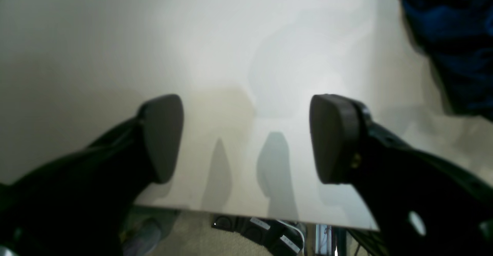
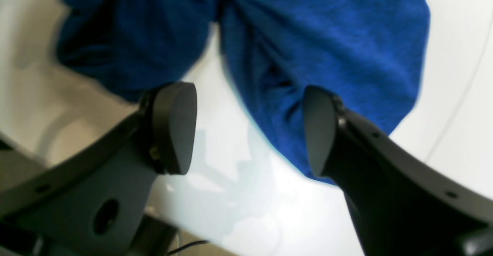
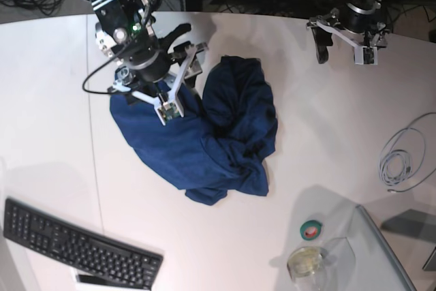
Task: Layout the t-shirt on the table in an organized manner, then fold the t-shirt properly
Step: 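Drag the grasped shirt edge outward with the right gripper to spread it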
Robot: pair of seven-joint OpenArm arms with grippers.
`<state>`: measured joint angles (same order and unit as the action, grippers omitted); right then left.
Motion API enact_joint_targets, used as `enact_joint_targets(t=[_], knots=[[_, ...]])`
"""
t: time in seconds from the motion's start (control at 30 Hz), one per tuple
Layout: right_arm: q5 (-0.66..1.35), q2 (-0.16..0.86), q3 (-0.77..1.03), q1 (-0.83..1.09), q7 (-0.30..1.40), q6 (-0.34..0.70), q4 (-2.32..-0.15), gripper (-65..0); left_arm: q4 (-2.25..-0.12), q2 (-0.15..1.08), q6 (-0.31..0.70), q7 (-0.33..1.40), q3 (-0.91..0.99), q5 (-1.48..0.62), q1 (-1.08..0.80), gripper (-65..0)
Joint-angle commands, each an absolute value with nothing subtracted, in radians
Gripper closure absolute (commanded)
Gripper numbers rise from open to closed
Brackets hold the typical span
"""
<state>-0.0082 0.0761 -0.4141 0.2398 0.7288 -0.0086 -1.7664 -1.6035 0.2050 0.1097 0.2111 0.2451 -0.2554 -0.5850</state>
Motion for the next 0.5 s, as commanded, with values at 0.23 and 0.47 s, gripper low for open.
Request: enact_joint_targets(t=[0.23,0.47], knots=[[-0.005,0.067,-0.417,0.090,0.710,-0.010,-1.621,-39.0,-1.618,0.213,0.116,0.193,0.249,-0.259,-0.590,-50.2],[-0.004,0.067,-0.415,0.038,0.705,-0.010,-1.504,-38.9,-1.618,0.213,0.116,0.193,0.255,-0.259,-0.587,-50.2]])
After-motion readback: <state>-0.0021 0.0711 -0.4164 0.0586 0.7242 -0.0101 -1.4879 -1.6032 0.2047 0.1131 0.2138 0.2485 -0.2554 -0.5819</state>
